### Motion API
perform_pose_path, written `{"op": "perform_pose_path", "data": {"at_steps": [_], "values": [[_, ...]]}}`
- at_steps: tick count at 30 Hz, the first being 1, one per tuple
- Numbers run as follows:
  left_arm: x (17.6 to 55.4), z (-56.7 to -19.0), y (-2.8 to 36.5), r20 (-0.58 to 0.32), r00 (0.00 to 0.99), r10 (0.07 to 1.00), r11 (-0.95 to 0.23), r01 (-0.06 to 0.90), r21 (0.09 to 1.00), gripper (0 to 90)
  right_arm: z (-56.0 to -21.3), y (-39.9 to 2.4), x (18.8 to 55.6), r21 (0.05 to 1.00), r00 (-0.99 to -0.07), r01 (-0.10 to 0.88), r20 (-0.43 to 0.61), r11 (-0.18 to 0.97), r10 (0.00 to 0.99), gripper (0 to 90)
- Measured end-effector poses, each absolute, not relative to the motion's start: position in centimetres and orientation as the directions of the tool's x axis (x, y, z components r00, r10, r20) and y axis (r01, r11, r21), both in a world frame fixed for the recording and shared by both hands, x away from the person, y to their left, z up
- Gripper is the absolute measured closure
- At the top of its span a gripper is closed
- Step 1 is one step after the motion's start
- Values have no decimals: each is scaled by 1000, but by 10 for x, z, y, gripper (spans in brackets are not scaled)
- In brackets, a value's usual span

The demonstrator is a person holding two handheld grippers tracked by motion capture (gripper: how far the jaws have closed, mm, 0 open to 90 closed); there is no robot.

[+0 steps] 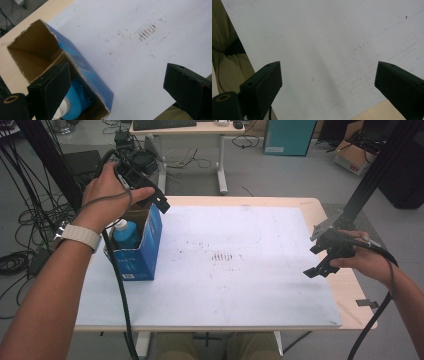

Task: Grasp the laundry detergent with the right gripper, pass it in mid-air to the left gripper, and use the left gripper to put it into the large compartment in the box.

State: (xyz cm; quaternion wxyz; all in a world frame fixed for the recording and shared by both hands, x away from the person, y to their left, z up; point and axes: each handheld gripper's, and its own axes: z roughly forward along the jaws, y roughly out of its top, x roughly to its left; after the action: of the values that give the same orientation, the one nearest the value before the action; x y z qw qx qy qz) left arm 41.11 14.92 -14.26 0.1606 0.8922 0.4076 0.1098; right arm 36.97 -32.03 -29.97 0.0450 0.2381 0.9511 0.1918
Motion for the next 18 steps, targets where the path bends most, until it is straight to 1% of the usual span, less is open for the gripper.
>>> {"op": "perform_pose_path", "data": {"at_steps": [1,4,5,8,10,18], "values": [[410,-144,146,65,646,761,-614,684,394,78,-300,-321,369,388,-882,437,7,811,471,75],[407,-145,137,66,676,734,-641,657,397,78,-301,-322,369,382,-880,442,9,812,475,75],[408,-144,135,85,717,692,-691,624,364,78,-302,-322,369,383,-880,441,8,812,474,76],[406,-147,127,83,742,665,-713,598,365,78,-302,-322,369,383,-881,441,10,812,473,76],[404,-150,120,95,776,624,-751,561,347,78,-302,-323,369,381,-883,437,7,815,470,75],[395,-174,96,98,846,523,-827,477,297,81,-302,-323,368,383,-882,440,13,812,472,75]]}}
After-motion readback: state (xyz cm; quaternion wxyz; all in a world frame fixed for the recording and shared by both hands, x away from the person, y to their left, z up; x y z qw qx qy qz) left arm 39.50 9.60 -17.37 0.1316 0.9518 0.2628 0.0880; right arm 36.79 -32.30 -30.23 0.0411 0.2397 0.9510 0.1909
